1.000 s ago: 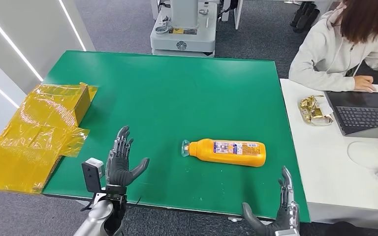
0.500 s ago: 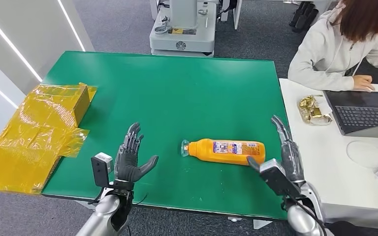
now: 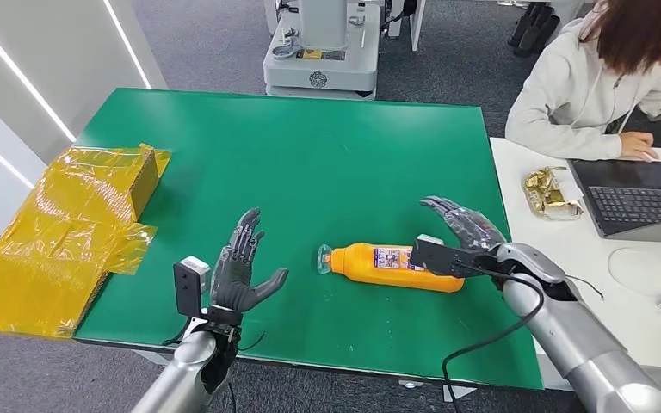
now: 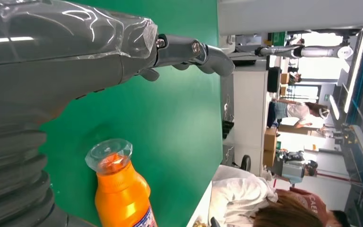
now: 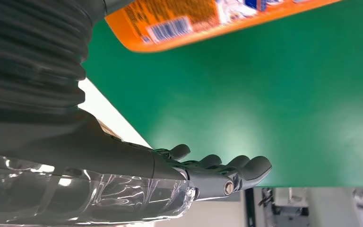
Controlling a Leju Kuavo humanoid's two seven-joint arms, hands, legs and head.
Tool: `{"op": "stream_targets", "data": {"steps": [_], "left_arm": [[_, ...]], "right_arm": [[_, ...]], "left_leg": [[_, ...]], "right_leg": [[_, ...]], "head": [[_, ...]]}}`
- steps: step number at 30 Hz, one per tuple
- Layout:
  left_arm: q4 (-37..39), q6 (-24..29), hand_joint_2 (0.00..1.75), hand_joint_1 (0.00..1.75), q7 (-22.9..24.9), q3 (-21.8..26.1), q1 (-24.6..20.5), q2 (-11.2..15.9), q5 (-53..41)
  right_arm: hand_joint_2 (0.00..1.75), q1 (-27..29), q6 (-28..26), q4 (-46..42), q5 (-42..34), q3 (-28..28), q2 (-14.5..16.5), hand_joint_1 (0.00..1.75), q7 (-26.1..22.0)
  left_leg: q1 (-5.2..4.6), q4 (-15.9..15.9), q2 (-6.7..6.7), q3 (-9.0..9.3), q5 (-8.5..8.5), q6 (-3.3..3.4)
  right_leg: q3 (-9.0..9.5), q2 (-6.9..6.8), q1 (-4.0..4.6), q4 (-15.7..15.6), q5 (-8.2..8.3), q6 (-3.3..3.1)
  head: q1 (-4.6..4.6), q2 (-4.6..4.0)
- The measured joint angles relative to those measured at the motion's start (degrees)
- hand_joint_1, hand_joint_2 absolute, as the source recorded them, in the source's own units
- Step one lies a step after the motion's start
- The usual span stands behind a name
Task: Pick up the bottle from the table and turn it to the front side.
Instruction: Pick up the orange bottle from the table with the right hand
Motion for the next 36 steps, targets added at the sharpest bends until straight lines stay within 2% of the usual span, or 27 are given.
{"op": "stream_targets", "data": {"steps": [7, 14, 19, 25, 36], "left_arm": [[0.09, -1.57, 1.75, 0.0, 2.5, 0.17, -0.1, -0.1, 0.57], [-0.07, -1.98, 1.75, 0.0, 3.04, 0.8, 1.28, 0.11, 0.59], [-1.13, -2.05, 1.75, 0.0, 3.68, 1.16, 2.16, 0.23, 0.08], [-2.41, -2.34, 1.75, 0.0, 5.16, 1.86, 3.12, 0.25, 0.88], [-5.71, -1.54, 1.75, 0.0, 6.08, 2.2, 5.78, 0.24, 1.32]], "right_arm": [[1.75, -8.63, 7.97, 7.85, -1.65, 8.3, 3.85, 0.0, 1.73], [1.75, -10.89, 8.34, 10.85, -3.2, 12.99, 6.47, 0.0, 1.82], [1.75, -11.41, 9.01, 12.13, -3.84, 15.74, 8.21, 0.0, 3.97], [1.75, -11.43, 11.69, 12.49, -3.68, 19.0, 8.45, 0.0, 7.1], [1.75, -11.14, 13.07, 11.47, -4.42, 21.71, 6.74, 0.0, 10.1]], "left_leg": [[0.0, -0.01, -0.01, 0.0, 0.01, -0.01], [0.0, -0.01, -0.04, -0.01, 0.0, -0.01], [0.0, -0.01, -0.03, -0.01, 0.01, -0.01], [0.0, 0.0, -0.03, 0.0, 0.01, 0.0], [0.0, 0.0, -0.01, 0.0, -0.01, -0.01]], "right_leg": [[0.01, -0.01, 0.01, 0.02, 0.0, 0.0], [0.0, -0.04, 0.01, 0.02, -0.01, 0.0], [0.01, -0.04, 0.0, 0.01, -0.01, 0.0], [0.0, -0.04, 0.0, 0.01, -0.01, 0.0], [-0.02, -0.01, 0.0, -0.01, -0.01, 0.0]], "head": [[-0.01, 0.0], [-0.01, 0.0], [0.0, 0.0], [0.0, 0.0], [-0.01, 0.0]]}}
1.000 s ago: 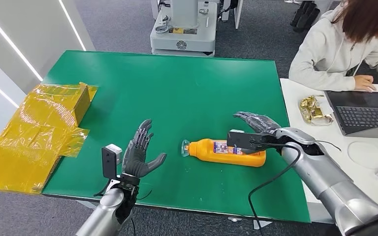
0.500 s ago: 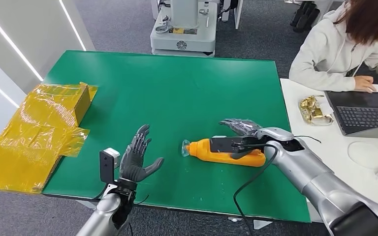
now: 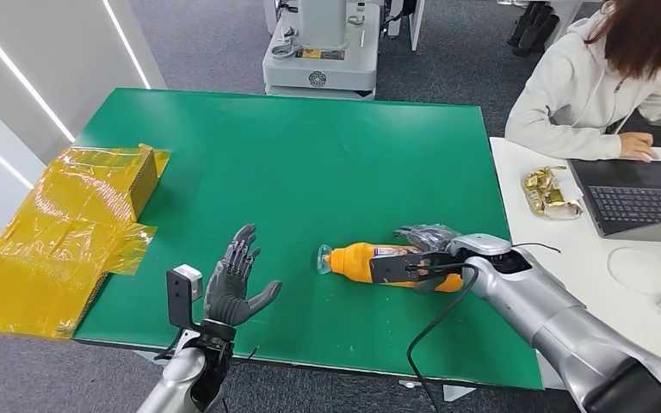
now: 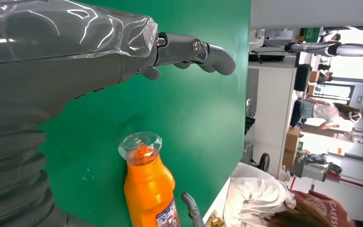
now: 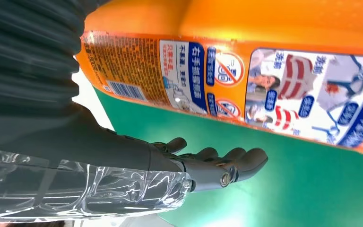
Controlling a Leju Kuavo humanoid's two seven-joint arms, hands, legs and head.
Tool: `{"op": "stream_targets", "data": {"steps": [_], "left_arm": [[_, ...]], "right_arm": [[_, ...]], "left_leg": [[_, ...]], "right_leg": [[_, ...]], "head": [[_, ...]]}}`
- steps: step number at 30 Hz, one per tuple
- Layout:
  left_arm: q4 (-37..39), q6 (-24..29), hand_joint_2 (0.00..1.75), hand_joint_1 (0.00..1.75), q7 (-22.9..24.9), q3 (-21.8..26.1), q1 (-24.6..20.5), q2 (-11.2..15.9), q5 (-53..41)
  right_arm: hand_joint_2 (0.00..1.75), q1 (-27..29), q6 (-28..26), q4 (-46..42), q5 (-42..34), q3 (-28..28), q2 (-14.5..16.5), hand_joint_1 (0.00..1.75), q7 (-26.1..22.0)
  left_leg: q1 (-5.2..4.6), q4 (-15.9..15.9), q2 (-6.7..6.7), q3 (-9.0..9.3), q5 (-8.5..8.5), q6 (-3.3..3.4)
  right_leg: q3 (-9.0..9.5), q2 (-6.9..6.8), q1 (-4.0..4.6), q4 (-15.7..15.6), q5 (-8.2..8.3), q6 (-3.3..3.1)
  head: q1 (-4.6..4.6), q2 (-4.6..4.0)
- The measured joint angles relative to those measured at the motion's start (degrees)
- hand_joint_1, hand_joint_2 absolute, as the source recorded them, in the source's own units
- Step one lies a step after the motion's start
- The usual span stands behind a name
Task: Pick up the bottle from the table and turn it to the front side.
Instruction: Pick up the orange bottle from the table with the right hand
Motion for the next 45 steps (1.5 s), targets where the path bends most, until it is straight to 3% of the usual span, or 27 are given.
{"op": "stream_targets", "data": {"steps": [10, 11, 14, 15, 29, 34, 37, 41, 45], "left_arm": [[-1.95, 0.29, 1.75, 0.0, 0.89, 0.3, 1.31, -0.44, -0.11], [-2.04, 0.29, 1.75, 0.0, 0.94, 0.36, 1.36, -0.47, -0.11], [-2.26, 0.31, 1.75, 0.0, 1.1, 0.43, 1.45, -0.53, -0.19], [-2.28, 0.31, 1.75, 0.0, 1.14, 0.43, 1.45, -0.55, -0.21], [-2.28, 0.31, 1.75, 0.0, 1.24, 0.43, 1.57, -0.58, -0.4], [-2.28, 0.26, 1.75, 0.0, 1.23, 0.43, 2.53, -0.68, -0.4], [-2.32, 0.26, 1.75, 0.0, 0.86, 0.46, 3.1, -0.81, -0.66], [-2.67, 0.64, 1.75, 0.0, 0.0, 1.13, 4.3, -0.81, -1.22], [-2.74, 0.92, 1.75, 0.0, -0.42, 1.49, 4.63, -0.83, -1.51]], "right_arm": [[1.75, 0.65, -0.04, 0.0, 0.14, 1.67, -0.01, 0.03, 1.9], [1.75, 0.76, -0.07, 0.0, 0.15, 1.82, -0.01, 0.37, 1.92], [1.75, 1.04, -0.46, 0.0, 0.27, 2.21, -0.01, 1.64, 1.94], [1.75, 1.17, -0.67, 0.0, 0.39, 2.28, -0.01, 1.75, 1.96], [1.75, 4.14, -5.34, -2.58, 2.88, 1.47, -1.64, 1.75, 1.96], [1.75, 7.2, -10.62, -5.06, 2.55, -0.57, -3.03, 1.75, -1.77], [1.75, 9.68, -12.78, -6.65, -1.42, -2.7, -3.76, 1.75, -6.09], [1.75, 17.27, -15.03, -11.96, -9.36, -10.02, -5.16, 1.75, -14.11], [1.75, 22.84, -16.03, -16.06, -13.15, -15.65, -5.74, 1.75, -17.39]], "left_leg": [[0.0, 0.0, -0.01, 0.0, 0.0, 0.0], [0.0, 0.0, -0.01, 0.0, 0.0, 0.0], [0.0, 0.0, -0.01, 0.0, 0.0, 0.0], [0.0, 0.0, -0.01, 0.0, 0.0, 0.0], [0.0, 0.0, 0.01, 0.1, 0.0, 0.0], [0.0, 0.0, 0.03, 0.11, -0.01, 0.0], [0.01, 0.0, 0.01, 0.12, -0.01, 0.0], [0.03, -0.02, -0.06, 0.08, -0.05, 0.0], [0.03, -0.03, -0.1, 0.06, -0.1, -0.01]], "right_leg": [[0.01, -0.01, 0.0, 0.0, 0.0, 0.0], [0.01, -0.01, 0.0, 0.0, 0.0, 0.0], [0.0, -0.01, 0.0, 0.0, 0.0, 0.0], [0.0, -0.01, 0.0, 0.0, 0.0, 0.0], [0.06, 0.02, 0.0, -0.02, 0.0, 0.0], [0.08, 0.03, 0.0, -0.03, 0.0, 0.0], [0.08, 0.01, 0.01, -0.04, -0.01, 0.01], [0.11, -0.06, 0.05, -0.06, -0.06, 0.04], [0.09, -0.12, 0.05, -0.06, -0.11, 0.03]], "head": [[0.0, 0.0], [0.01, 0.0], [0.01, 0.0], [0.01, 0.0], [0.01, 0.0], [0.0, 0.0], [-0.01, 0.0], [0.01, 0.0], [0.0, 0.0]]}}
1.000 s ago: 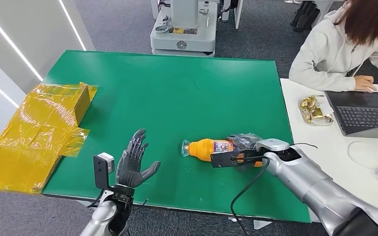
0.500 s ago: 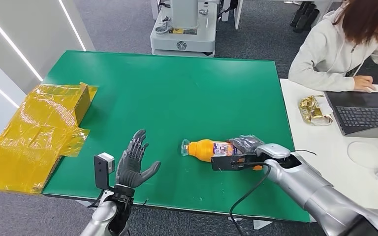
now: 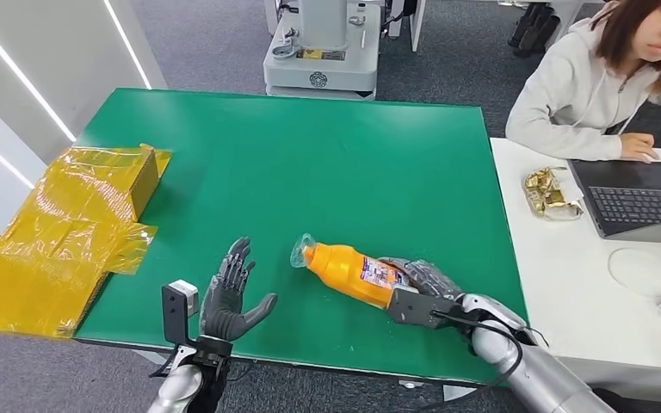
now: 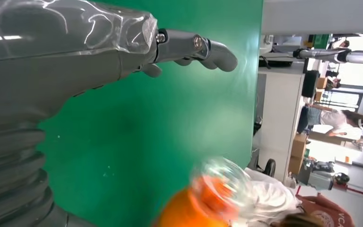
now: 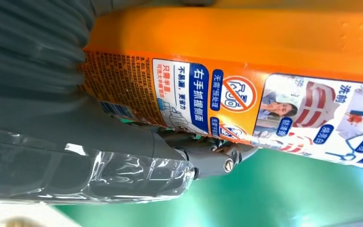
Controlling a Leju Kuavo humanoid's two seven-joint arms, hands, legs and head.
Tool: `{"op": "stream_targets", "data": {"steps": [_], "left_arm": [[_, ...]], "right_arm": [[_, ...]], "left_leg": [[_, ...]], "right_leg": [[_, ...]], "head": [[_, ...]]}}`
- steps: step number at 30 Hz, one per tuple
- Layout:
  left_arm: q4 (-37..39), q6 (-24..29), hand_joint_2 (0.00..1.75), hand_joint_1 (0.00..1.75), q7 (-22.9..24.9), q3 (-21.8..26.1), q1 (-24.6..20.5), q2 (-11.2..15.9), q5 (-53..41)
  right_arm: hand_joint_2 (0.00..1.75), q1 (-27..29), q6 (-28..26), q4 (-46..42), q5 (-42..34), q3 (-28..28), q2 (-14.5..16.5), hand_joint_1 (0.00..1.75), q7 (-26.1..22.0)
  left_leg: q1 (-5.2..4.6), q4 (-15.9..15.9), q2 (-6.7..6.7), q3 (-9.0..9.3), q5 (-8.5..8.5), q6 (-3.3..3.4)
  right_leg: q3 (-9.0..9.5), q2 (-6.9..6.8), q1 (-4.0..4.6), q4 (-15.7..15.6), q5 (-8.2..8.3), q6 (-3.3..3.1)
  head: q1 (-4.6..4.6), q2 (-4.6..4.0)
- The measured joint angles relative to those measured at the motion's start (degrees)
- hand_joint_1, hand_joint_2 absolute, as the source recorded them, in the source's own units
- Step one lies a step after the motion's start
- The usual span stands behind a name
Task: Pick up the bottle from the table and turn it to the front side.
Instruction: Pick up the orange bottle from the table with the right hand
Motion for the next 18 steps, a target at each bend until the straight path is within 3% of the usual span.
{"op": "stream_targets", "data": {"steps": [6, 10, 14, 18], "left_arm": [[0.0, -0.64, 1.75, 0.0, -1.34, 0.07, -0.5, 0.02, -1.44], [0.02, -3.61, 1.75, 0.0, -0.91, -0.16, -3.35, -0.03, -1.22], [0.99, -8.97, 1.75, 0.0, 2.17, -0.85, -8.35, -0.05, 2.43], [3.42, -12.63, 1.75, 0.0, 4.29, -1.92, -15.43, -0.13, 4.94]], "right_arm": [[1.75, 11.75, -6.67, -9.25, -4.23, -9.73, 0.22, 1.75, -4.96], [1.75, 16.81, -10.16, -14.71, -5.08, -15.08, 1.35, 1.75, -6.36], [1.75, 16.35, -11.43, -15.45, -5.67, -17.37, 2.73, 1.75, -8.01], [1.75, 10.88, -12.29, -10.55, -6.51, -17.18, 4.92, 1.75, -10.22]], "left_leg": [[-0.01, 0.0, -0.17, -0.11, 0.0, 0.0], [-0.01, 0.0, -0.15, -0.12, 0.0, 0.0], [0.0, -0.01, -0.1, -0.12, 0.07, -0.02], [0.0, -0.01, -0.02, -0.11, 0.23, -0.05]], "right_leg": [[-0.03, -0.17, -0.01, 0.0, -0.02, 0.01], [-0.06, -0.14, -0.01, 0.0, -0.02, 0.01], [-0.08, -0.09, -0.01, 0.02, 0.05, -0.04], [-0.09, -0.02, -0.01, 0.05, 0.23, -0.07]], "head": [[-0.01, 0.0], [0.0, 0.0], [0.0, 0.0], [0.01, 0.0]]}}
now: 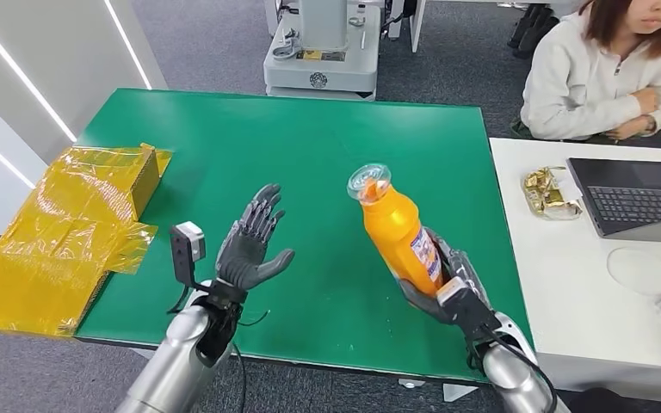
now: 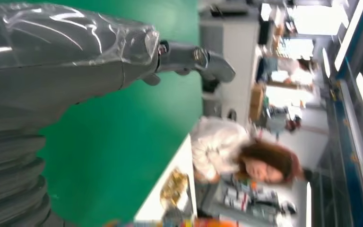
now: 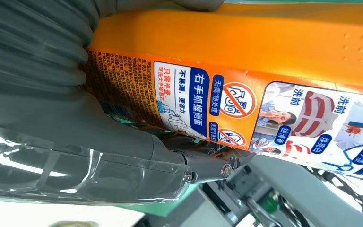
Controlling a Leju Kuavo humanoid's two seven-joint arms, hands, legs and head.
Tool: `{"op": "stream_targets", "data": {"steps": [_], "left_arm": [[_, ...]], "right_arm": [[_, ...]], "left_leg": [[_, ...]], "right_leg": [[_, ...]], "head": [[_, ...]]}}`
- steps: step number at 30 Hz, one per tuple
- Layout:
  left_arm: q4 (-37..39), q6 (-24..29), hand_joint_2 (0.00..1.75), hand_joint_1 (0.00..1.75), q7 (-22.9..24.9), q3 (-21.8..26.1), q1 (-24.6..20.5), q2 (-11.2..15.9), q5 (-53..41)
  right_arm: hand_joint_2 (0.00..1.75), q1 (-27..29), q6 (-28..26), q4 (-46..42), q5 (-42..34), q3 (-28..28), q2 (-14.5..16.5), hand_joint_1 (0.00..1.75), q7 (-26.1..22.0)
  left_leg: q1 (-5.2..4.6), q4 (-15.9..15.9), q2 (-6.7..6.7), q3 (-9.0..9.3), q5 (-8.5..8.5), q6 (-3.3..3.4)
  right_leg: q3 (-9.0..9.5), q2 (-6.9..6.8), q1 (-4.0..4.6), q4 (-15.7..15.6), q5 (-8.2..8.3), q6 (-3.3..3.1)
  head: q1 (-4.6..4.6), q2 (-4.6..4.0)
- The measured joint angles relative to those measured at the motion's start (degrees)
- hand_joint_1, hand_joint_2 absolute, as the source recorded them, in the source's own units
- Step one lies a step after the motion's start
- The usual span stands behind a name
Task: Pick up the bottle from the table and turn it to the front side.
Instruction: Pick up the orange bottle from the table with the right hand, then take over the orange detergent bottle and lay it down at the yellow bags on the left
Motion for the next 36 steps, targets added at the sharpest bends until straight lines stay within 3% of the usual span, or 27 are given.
{"op": "stream_targets", "data": {"steps": [6, 12, 20, 29, 36], "left_arm": [[1.77, -2.11, 1.75, 0.0, 2.55, -1.09, -6.91, -0.67, 1.93], [2.65, -2.55, 1.75, 0.0, 3.24, -1.75, -9.5, -1.01, 2.26], [3.45, -0.36, 1.75, 0.0, 3.12, -2.81, -12.65, -2.02, -0.11], [4.06, 1.96, 1.75, 0.0, 1.73, -2.88, -14.24, -2.2, -1.48], [4.06, -0.84, 1.75, 0.0, 4.5, -2.75, -14.8, -2.47, 0.13]], "right_arm": [[1.75, -8.1, -1.64, 8.9, -0.27, 1.68, 4.64, 1.75, -1.64], [1.75, -12.99, -1.49, 14.58, 0.1, 3.62, 7.9, 1.75, -1.58], [1.75, -20.45, -2.94, 22.59, 3.37, 7.95, 14.53, 1.75, 0.27], [1.75, -21.31, -5.98, 20.84, 9.37, 10.06, 15.7, 1.75, 1.57], [1.75, -19.41, -7.32, 14.43, 15.71, 10.6, 15.7, 1.75, 6.18]], "left_leg": [[0.0, 0.01, 0.03, 0.01, 0.12, 0.0], [0.0, -0.01, 0.08, -0.18, 0.11, 0.0], [0.01, 0.0, 0.13, -0.22, 0.14, -0.03], [0.0, 0.0, 0.13, -0.26, 0.13, -0.02], [0.0, 0.0, 0.12, -0.26, 0.13, -0.02]], "right_leg": [[-0.03, 0.04, 0.0, 0.02, 0.07, 0.01], [-0.22, 0.12, 0.01, 0.05, 0.07, 0.01], [-0.33, 0.17, 0.01, 0.06, 0.08, 0.0], [-0.33, 0.17, 0.0, 0.05, 0.07, 0.0], [-0.36, 0.17, 0.0, 0.05, 0.08, 0.0]], "head": [[-0.01, 0.0], [0.0, 0.0], [-0.01, 0.0], [-0.01, 0.0], [-0.01, 0.0]]}}
